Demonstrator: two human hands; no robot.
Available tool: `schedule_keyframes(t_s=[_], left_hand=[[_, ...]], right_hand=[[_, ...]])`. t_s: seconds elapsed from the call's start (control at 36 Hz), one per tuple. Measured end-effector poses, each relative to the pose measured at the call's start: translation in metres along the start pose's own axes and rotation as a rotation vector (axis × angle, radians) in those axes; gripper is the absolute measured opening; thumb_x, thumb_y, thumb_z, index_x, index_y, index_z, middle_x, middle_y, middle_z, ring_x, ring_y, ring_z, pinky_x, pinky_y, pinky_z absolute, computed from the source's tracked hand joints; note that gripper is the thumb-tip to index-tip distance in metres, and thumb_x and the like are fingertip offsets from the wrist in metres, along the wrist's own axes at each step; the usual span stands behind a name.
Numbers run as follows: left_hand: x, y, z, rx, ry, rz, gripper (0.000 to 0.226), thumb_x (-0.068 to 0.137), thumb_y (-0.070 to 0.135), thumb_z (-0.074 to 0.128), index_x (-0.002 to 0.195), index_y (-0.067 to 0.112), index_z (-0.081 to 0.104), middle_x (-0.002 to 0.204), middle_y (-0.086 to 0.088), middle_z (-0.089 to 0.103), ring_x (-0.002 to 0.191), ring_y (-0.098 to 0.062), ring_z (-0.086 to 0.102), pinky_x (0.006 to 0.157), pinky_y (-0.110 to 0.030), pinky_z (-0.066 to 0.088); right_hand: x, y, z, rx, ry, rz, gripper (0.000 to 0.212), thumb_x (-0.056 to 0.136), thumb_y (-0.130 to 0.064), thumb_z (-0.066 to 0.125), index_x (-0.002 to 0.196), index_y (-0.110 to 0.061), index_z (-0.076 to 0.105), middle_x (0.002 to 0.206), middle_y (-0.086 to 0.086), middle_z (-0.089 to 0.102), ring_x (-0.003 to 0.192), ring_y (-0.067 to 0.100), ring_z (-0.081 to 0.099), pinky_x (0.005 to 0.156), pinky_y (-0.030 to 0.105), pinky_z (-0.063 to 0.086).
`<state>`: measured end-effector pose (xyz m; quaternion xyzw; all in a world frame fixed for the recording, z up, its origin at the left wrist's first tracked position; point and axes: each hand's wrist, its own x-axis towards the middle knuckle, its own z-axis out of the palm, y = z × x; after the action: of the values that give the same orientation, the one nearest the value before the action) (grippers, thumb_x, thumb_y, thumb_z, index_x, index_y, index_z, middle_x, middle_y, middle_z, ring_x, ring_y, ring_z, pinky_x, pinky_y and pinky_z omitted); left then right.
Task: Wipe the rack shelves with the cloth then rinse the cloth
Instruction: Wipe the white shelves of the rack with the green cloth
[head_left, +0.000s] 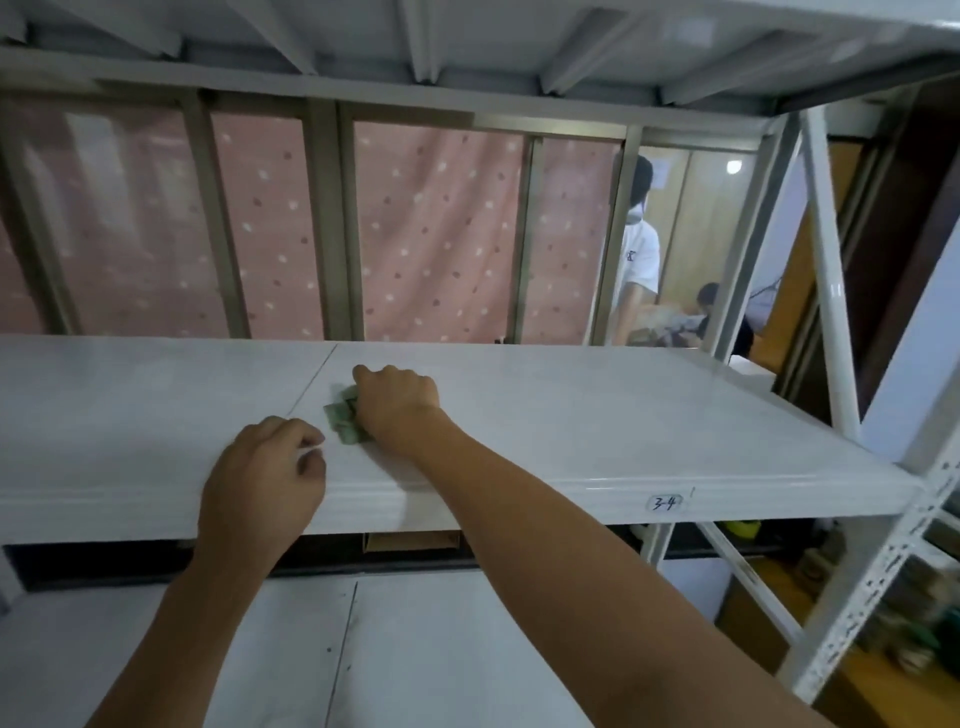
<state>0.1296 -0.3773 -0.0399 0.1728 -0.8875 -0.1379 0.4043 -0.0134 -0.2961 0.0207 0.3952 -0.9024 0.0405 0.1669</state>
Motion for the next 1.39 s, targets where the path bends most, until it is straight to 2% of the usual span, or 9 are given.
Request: schedule_keyframes(t_s=[0.19,0.47,0.75,0.94,1.06,1.17,1.25,1.31,1.39], left_hand=[[-0.004,0.054,0.024,-0.062,-0.041,0.029,0.012,0.085,0.001,0.069,0.092,0.01,0.075,0.096,-0.004,0.07,0.096,-0.029,0.061,0.081,-0.045,0.054],[-0.009,0.157,0.073,-0.101,-0.147,0.078,0.017,0.089,0.011,0.061,0.087,0.024,0.071,0.094,0.009,0.065,0.094,-0.018,0.057,0.078,-0.039,0.053],[-0.02,0.218,0.101,-0.162,-0.152,0.076,0.017,0.089,0.007,0.062,0.087,0.023,0.071,0.092,0.009,0.063,0.095,-0.017,0.057,0.078,-0.042,0.053],[-0.032,0.237,0.109,-0.246,-0.177,0.179,0.022,0.091,0.002,0.06,0.091,0.02,0.072,0.093,0.011,0.064,0.095,-0.015,0.058,0.084,-0.038,0.052],[-0.04,0.227,0.093,-0.264,-0.213,0.236,0.021,0.095,0.007,0.058,0.096,0.022,0.073,0.1,0.013,0.063,0.101,-0.01,0.055,0.088,-0.032,0.048],[-0.046,0.191,0.07,-0.231,-0.154,0.244,0.009,0.094,0.022,0.068,0.1,0.019,0.073,0.104,0.01,0.062,0.104,-0.012,0.055,0.09,-0.036,0.05],[-0.05,0.158,0.054,-0.182,-0.107,0.234,0.019,0.089,0.032,0.069,0.1,0.017,0.073,0.106,0.006,0.063,0.103,-0.017,0.056,0.088,-0.036,0.05],[-0.055,0.134,0.043,-0.129,-0.067,0.192,0.017,0.088,0.027,0.076,0.1,0.015,0.074,0.106,0.005,0.063,0.104,-0.019,0.057,0.087,-0.037,0.05],[-0.062,0.098,0.023,-0.053,0.001,0.079,0.025,0.083,0.023,0.082,0.103,0.01,0.074,0.107,-0.001,0.065,0.105,-0.023,0.056,0.086,-0.039,0.051]], right_hand=[[-0.032,0.118,-0.008,-0.005,-0.049,0.198,0.027,0.101,-0.027,0.037,0.124,-0.018,0.048,0.116,0.01,0.062,0.104,0.032,0.06,0.075,0.039,0.042],[-0.111,0.305,-0.02,-0.083,-0.034,0.451,0.027,0.102,-0.03,0.033,0.119,-0.017,0.05,0.109,0.011,0.063,0.097,0.032,0.06,0.071,0.038,0.041],[-0.175,0.421,-0.035,-0.31,-0.064,0.518,0.027,0.101,-0.017,0.034,0.123,-0.013,0.051,0.116,0.013,0.061,0.105,0.034,0.059,0.074,0.04,0.045],[-0.207,0.437,-0.054,-0.608,-0.193,0.509,0.024,0.096,-0.01,0.051,0.119,-0.009,0.058,0.108,0.005,0.065,0.1,0.026,0.065,0.064,0.033,0.043],[-0.216,0.433,-0.055,-0.638,-0.171,0.544,0.025,0.095,-0.013,0.055,0.12,-0.011,0.058,0.107,0.006,0.067,0.096,0.027,0.067,0.063,0.035,0.048],[-0.213,0.417,-0.054,-0.471,0.007,0.536,0.029,0.099,-0.017,0.046,0.126,-0.01,0.053,0.116,0.011,0.065,0.104,0.032,0.064,0.077,0.039,0.051],[-0.197,0.376,-0.057,-0.304,0.091,0.509,0.035,0.101,-0.031,0.043,0.128,-0.009,0.051,0.118,0.017,0.063,0.105,0.037,0.061,0.077,0.04,0.047],[-0.176,0.332,-0.059,-0.171,0.135,0.472,0.041,0.102,-0.041,0.039,0.126,-0.01,0.05,0.113,0.018,0.062,0.097,0.037,0.061,0.071,0.04,0.044],[-0.137,0.249,-0.061,0.061,0.167,0.335,0.036,0.101,-0.042,0.041,0.115,-0.013,0.056,0.098,0.013,0.064,0.082,0.032,0.061,0.069,0.04,0.053]])
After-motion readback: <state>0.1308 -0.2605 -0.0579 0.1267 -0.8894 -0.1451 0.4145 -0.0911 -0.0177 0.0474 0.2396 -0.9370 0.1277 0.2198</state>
